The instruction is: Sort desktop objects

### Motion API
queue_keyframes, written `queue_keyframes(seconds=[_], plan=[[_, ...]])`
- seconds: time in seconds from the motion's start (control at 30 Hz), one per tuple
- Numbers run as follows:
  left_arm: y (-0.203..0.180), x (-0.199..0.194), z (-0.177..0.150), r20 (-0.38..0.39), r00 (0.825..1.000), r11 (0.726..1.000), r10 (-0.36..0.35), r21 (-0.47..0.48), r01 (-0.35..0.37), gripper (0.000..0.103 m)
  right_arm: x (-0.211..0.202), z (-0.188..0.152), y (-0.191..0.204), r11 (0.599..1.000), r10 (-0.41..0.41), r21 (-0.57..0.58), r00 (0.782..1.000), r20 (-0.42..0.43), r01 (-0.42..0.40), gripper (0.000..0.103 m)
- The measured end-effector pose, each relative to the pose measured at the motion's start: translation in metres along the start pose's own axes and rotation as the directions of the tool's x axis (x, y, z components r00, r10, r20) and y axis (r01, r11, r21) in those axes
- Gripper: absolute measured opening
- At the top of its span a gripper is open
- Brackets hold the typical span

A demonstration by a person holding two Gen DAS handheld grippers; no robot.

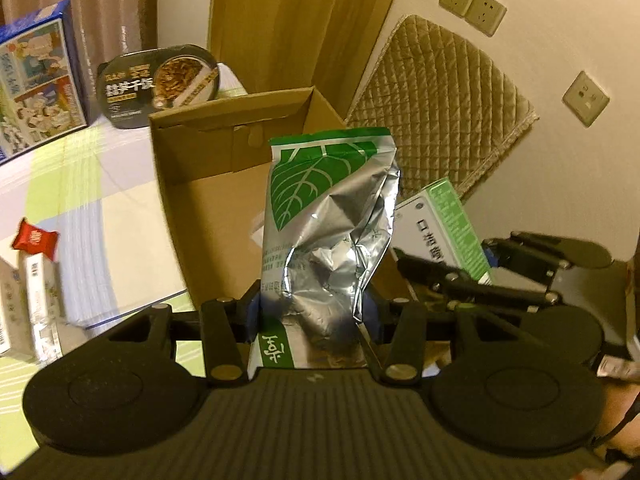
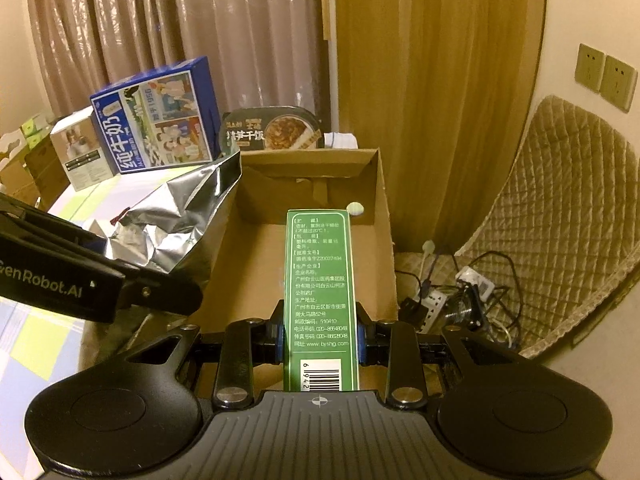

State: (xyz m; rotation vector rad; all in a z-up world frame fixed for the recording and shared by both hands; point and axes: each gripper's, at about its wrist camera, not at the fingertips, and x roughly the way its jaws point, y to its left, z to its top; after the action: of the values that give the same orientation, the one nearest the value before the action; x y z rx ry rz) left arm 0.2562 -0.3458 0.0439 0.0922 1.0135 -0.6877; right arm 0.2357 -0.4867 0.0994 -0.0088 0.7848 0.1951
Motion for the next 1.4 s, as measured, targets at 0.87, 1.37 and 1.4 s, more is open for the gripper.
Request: queue_keyframes(seconds=[0.87,1.37,1.4], plan=[[0.032,-0.022,-0.03,0.103,0.993,0.998,0.059,-0.027,-0.057,0.07,0.005,0.004,0.003,0.999,0.02,0.033,0.998,0.061,-0.022,0.042],[0.061,-0.07,-0.098,0.142,0.982,0.991,0.123,-0.065,-0.115,0.086,-0.051,-0.05,0.03,0.994,0.052,0.094,0.997,0.064,-0.058,0.067],[0.062,-0.074,-0.104,0.144,0.981,0.991,0.13,-0.064,-0.121,0.087,-0.055,-0.054,0.035,0.994,0.056,0.094,0.996,0.065,-0.062,0.068]])
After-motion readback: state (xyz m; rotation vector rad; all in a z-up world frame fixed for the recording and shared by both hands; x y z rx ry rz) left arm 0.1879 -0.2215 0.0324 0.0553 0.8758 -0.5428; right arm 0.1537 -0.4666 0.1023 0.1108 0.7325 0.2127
